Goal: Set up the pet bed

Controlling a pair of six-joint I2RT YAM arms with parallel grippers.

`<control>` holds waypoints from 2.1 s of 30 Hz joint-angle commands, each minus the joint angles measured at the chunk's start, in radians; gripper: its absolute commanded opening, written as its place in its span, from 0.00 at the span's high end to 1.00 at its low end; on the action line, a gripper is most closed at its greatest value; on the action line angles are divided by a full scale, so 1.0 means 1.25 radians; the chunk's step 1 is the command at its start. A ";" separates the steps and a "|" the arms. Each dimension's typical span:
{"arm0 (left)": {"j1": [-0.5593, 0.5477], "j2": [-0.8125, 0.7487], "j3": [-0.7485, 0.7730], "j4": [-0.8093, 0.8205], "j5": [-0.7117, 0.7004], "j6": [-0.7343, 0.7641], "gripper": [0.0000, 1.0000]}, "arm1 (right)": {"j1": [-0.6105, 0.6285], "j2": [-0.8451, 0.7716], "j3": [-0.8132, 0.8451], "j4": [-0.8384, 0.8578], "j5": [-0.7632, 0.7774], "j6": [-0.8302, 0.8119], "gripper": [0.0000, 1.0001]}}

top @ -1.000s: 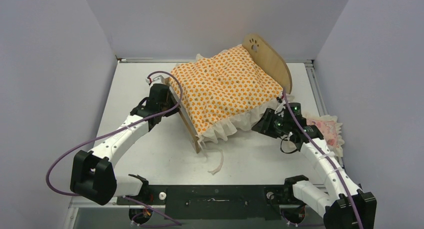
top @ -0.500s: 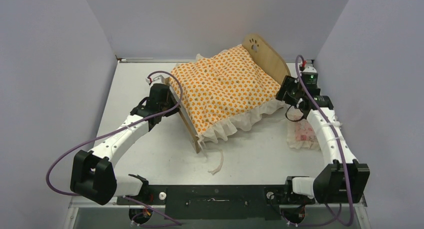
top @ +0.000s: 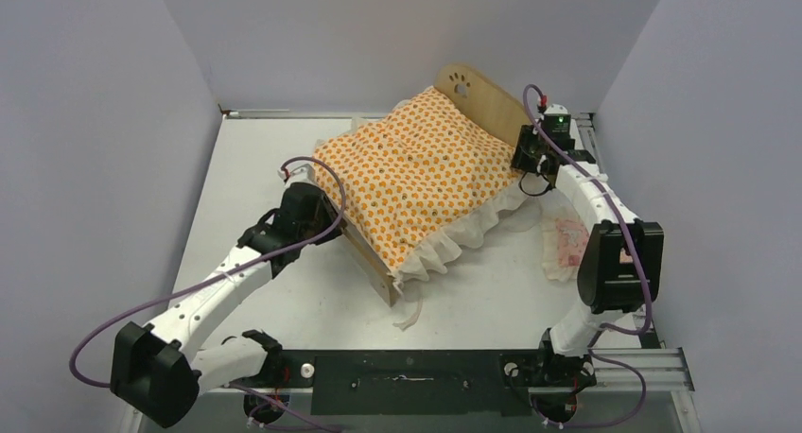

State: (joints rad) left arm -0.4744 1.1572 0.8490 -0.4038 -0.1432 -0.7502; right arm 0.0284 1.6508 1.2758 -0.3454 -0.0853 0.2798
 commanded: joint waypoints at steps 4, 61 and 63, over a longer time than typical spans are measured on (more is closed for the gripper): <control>-0.201 -0.206 -0.119 -0.174 0.028 -0.118 1.00 | 0.119 0.117 0.172 0.118 -0.061 -0.095 0.60; 0.128 -0.008 -0.086 0.141 0.493 -0.022 0.61 | 0.166 0.214 0.107 0.298 -0.417 0.321 0.49; 0.073 -0.082 -0.115 0.114 0.441 -0.045 0.60 | 0.176 0.283 0.227 0.243 -0.426 0.291 0.49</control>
State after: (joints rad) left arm -0.2283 1.2129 0.7464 -0.2897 0.3389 -0.6746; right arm 0.1505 1.8961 1.3113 -0.0460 -0.4183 0.7017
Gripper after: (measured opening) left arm 0.400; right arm 0.519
